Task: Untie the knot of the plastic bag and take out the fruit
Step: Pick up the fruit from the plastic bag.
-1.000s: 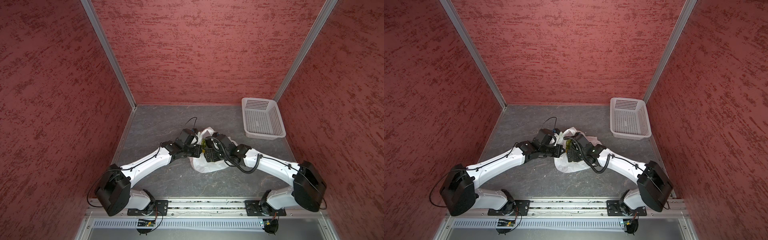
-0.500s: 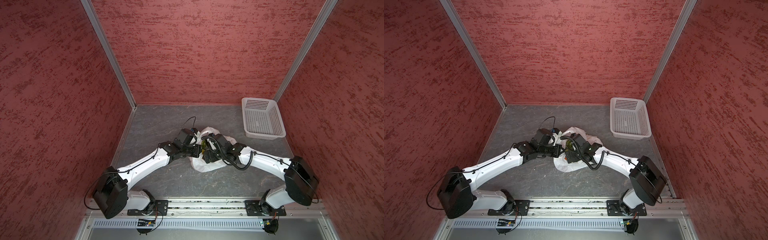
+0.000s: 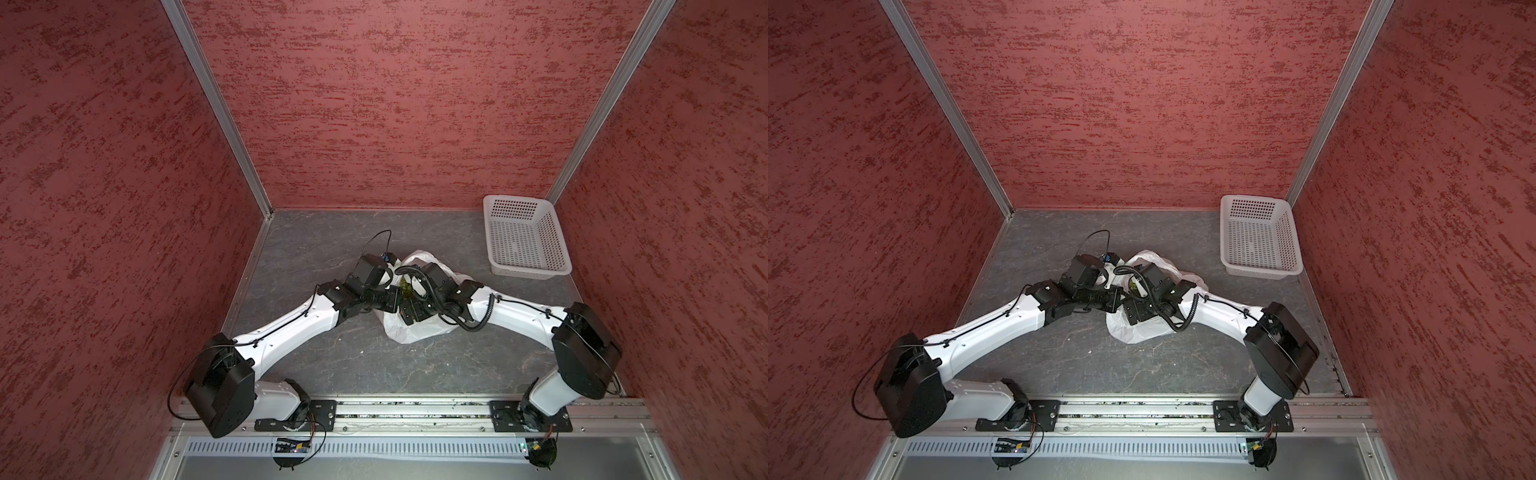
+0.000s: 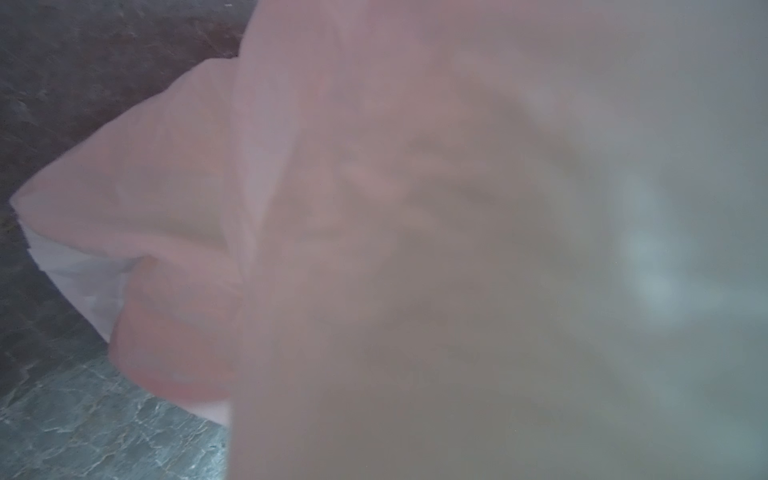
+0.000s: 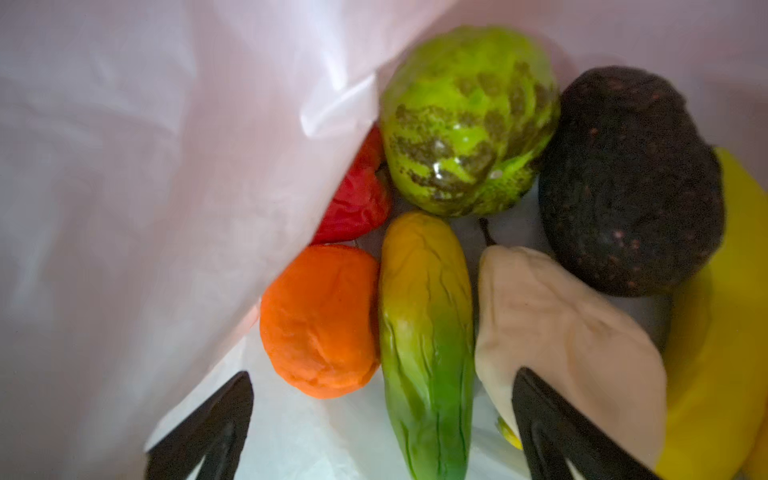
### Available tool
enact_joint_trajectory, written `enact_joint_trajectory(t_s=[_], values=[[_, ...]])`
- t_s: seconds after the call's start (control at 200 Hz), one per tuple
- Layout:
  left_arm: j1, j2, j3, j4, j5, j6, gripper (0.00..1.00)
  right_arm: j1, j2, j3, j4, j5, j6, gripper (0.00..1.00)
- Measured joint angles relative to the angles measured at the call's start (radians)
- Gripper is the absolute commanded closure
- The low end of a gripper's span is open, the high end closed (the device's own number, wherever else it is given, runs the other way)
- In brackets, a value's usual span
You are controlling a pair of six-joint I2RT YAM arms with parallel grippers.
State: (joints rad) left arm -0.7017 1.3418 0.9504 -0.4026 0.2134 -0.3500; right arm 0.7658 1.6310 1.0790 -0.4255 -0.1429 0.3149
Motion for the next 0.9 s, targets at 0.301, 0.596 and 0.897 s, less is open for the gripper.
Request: enact_joint_trajectory(t_s=[0.301, 0.596, 0.897], values=[[-0.061, -0.001, -0.054, -0.004, 0.006, 0.034, 1.0, -0.137, 0.021, 0.053, 0.017, -0.014, -0.02, 0.02], [-0.071, -0.003, -0.064, -0.008, 0.01, 0.04, 1.0, -0.155, 0.018, 0.022, 0.022, -0.04, -0.019, 0.03], [-0.075, -0.02, -0.048, 0.008, 0.013, 0.017, 1.0, -0.143, -0.031, -0.106, -0.029, -0.01, -0.013, 0.03]])
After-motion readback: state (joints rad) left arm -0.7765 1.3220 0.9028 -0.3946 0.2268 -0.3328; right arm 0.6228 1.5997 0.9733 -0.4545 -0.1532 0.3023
